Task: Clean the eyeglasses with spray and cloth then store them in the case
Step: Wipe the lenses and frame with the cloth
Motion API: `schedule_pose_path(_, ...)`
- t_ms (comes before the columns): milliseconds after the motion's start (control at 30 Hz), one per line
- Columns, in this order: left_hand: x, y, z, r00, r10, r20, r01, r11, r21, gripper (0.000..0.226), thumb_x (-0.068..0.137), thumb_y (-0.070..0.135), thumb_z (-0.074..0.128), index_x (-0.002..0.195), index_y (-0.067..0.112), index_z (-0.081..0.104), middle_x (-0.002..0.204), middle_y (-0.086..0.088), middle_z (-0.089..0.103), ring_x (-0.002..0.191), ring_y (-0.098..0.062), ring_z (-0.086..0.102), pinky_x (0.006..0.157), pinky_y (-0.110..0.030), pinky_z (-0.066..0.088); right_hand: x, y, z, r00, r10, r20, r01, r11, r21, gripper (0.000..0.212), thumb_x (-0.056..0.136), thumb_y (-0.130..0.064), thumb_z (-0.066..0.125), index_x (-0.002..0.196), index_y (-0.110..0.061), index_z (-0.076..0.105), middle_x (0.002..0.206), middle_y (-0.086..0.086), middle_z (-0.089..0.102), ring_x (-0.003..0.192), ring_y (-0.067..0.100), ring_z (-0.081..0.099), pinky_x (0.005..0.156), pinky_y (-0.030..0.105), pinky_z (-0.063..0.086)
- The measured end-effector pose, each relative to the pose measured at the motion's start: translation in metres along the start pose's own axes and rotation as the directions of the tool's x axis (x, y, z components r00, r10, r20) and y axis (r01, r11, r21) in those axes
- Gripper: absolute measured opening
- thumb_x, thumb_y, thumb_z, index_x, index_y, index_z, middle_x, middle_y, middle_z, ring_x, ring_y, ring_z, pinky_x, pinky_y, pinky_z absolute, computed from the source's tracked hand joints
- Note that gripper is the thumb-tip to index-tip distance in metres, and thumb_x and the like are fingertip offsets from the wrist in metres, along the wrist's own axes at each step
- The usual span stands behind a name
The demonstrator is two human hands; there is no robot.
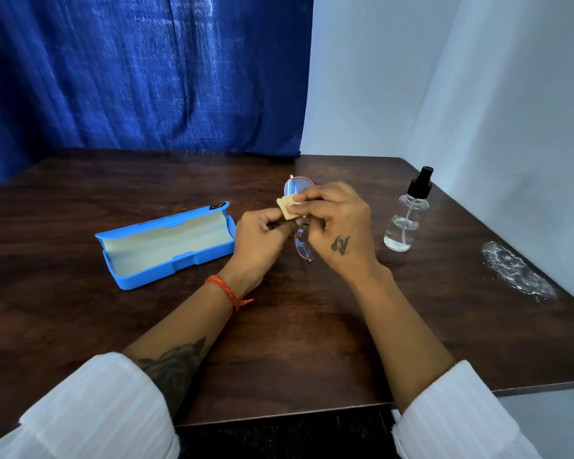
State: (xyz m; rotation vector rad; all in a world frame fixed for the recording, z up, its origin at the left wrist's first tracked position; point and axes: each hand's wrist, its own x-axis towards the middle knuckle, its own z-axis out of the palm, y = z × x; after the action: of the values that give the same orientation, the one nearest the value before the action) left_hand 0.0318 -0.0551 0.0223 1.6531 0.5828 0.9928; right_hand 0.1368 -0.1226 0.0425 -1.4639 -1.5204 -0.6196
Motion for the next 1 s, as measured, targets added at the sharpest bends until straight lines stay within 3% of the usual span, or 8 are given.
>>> schedule_pose_path(167, 0.001, 0.002, 0.0, 1.0, -0.001, -0.008, 0.001, 1.0, -0.003, 0.009, 0.082, 0.008, 0.064, 0.087, 0.009, 0.072, 0.091, -0.016, 0.072, 0.094, -0.032, 0.065, 0.09, -0.048, 0.051, 0.003, 0.005, -0.007, 0.993, 0.071, -0.096, -0.073, 0.997, -0.018, 0.022, 0.067, 0.007, 0.059, 0.07, -0.007, 0.076, 0.079, 0.003, 0.072, 0.077, 0.02, 0.063, 0.074, 0.012, 0.045)
schedule_pose_path(267, -0.001, 0.001, 0.001, 0.999, 0.045, 0.03, -0.046, 0.998, 0.046, 0.011, 0.082, 0.011, 0.066, 0.09, 0.008, 0.072, 0.091, -0.012, 0.072, 0.092, -0.026, 0.066, 0.089, -0.043, 0.052, 0.004, -0.002, -0.006, 0.982, 0.073, -0.176, -0.091, 0.991, -0.097, 0.036, 0.069, 0.001, 0.045, 0.087, -0.006, 0.075, 0.089, 0.007, 0.071, 0.086, 0.022, 0.061, 0.083, 0.007, 0.038)
schedule_pose_path(400, -0.003, -0.001, 0.002, 0.99, 0.127, 0.056, -0.132, 0.985, 0.109, 0.011, 0.082, 0.01, 0.065, 0.089, 0.014, 0.072, 0.088, -0.01, 0.071, 0.087, -0.021, 0.066, 0.084, -0.04, 0.052, 0.001, -0.007, -0.001, 0.992, 0.017, -0.125, -0.034, 0.991, -0.131, 0.039, 0.071, -0.005, 0.043, 0.096, -0.004, 0.073, 0.1, 0.011, 0.069, 0.095, 0.028, 0.06, 0.088, 0.02, 0.042)
schedule_pose_path(533, -0.001, -0.002, -0.001, 0.995, 0.096, 0.015, -0.096, 0.994, 0.052, 0.01, 0.083, 0.008, 0.064, 0.087, 0.013, 0.072, 0.086, -0.015, 0.071, 0.085, -0.026, 0.065, 0.082, -0.047, 0.051, -0.002, -0.004, 0.002, 0.997, -0.044, -0.056, 0.041, 0.998, -0.054, 0.029, 0.069, -0.002, 0.052, 0.084, -0.008, 0.076, 0.094, 0.007, 0.071, 0.09, 0.022, 0.06, 0.086, 0.017, 0.043)
schedule_pose_path(667, 0.0, -0.003, 0.0, 0.997, 0.081, 0.006, -0.081, 0.996, 0.046, 0.012, 0.082, 0.007, 0.064, 0.088, 0.014, 0.072, 0.087, -0.02, 0.07, 0.091, -0.037, 0.064, 0.084, -0.053, 0.05, -0.001, -0.001, 0.001, 0.998, 0.008, -0.057, -0.007, 1.0, 0.021, 0.017, 0.062, 0.003, 0.062, 0.066, -0.008, 0.075, 0.08, 0.003, 0.072, 0.078, 0.02, 0.063, 0.077, 0.013, 0.044)
schedule_pose_path(800, 0.001, -0.001, 0.001, 0.998, 0.065, 0.015, -0.065, 0.997, 0.029, 0.01, 0.082, 0.006, 0.064, 0.089, 0.008, 0.072, 0.086, -0.017, 0.071, 0.084, -0.023, 0.064, 0.087, -0.049, 0.051, 0.003, -0.003, -0.006, 0.99, 0.072, -0.125, -0.066, 0.997, 0.05, 0.024, 0.063, -0.012, 0.049, 0.056, -0.006, 0.071, 0.071, 0.004, 0.072, 0.069, 0.021, 0.064, 0.066, 0.02, 0.047)
schedule_pose_path(867, 0.002, -0.001, 0.001, 0.999, 0.044, 0.011, -0.044, 0.999, 0.019, 0.011, 0.082, 0.008, 0.065, 0.09, 0.006, 0.072, 0.09, -0.015, 0.072, 0.089, -0.025, 0.066, 0.09, -0.047, 0.051, 0.003, -0.003, -0.007, 0.981, 0.085, -0.174, -0.087, 0.996, -0.004, 0.027, 0.064, -0.007, 0.045, 0.062, -0.006, 0.072, 0.074, 0.005, 0.072, 0.072, 0.022, 0.063, 0.069, 0.017, 0.045)
schedule_pose_path(1000, 0.001, -0.001, -0.001, 0.996, 0.081, 0.046, -0.084, 0.995, 0.058, 0.013, 0.083, 0.011, 0.065, 0.091, 0.004, 0.072, 0.09, -0.016, 0.071, 0.09, -0.032, 0.065, 0.087, -0.047, 0.052, 0.002, -0.005, -0.004, 0.981, 0.06, -0.187, -0.083, 0.99, -0.118, 0.035, 0.07, 0.007, 0.052, 0.096, -0.004, 0.073, 0.094, 0.01, 0.069, 0.089, 0.023, 0.06, 0.085, 0.011, 0.037)
